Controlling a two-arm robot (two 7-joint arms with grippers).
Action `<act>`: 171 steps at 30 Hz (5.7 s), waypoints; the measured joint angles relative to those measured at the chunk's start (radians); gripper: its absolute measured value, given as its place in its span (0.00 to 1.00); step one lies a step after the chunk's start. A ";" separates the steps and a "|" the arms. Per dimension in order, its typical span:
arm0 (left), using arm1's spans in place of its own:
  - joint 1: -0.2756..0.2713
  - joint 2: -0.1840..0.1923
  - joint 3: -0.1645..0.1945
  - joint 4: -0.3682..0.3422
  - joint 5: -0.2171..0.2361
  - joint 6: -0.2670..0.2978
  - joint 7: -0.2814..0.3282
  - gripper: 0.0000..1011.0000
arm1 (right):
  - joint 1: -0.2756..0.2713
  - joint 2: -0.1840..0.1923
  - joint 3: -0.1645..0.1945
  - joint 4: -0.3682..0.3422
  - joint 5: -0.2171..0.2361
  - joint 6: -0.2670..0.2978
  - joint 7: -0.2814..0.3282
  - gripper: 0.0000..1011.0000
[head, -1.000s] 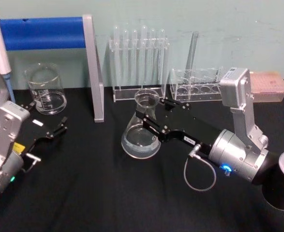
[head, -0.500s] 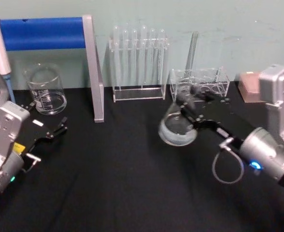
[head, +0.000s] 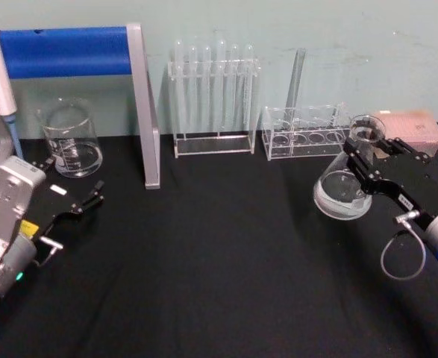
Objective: Grasp the erlenmeyer flask with one hand, shake it three times, then place it back.
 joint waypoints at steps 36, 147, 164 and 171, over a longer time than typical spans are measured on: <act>0.000 0.000 0.000 0.000 0.000 0.000 0.000 0.99 | 0.200 -0.003 -0.251 0.127 0.042 -0.016 0.285 0.45; 0.000 0.000 0.000 0.000 0.000 0.000 0.000 0.99 | 0.289 0.069 -0.378 0.369 0.096 -0.141 0.468 0.45; 0.000 0.000 0.000 0.000 0.000 0.000 0.000 0.99 | 0.287 0.069 -0.377 0.369 0.094 -0.141 0.468 0.46; 0.000 0.000 0.000 0.000 0.000 0.000 0.000 0.99 | 0.287 0.069 -0.377 0.369 0.094 -0.140 0.468 0.71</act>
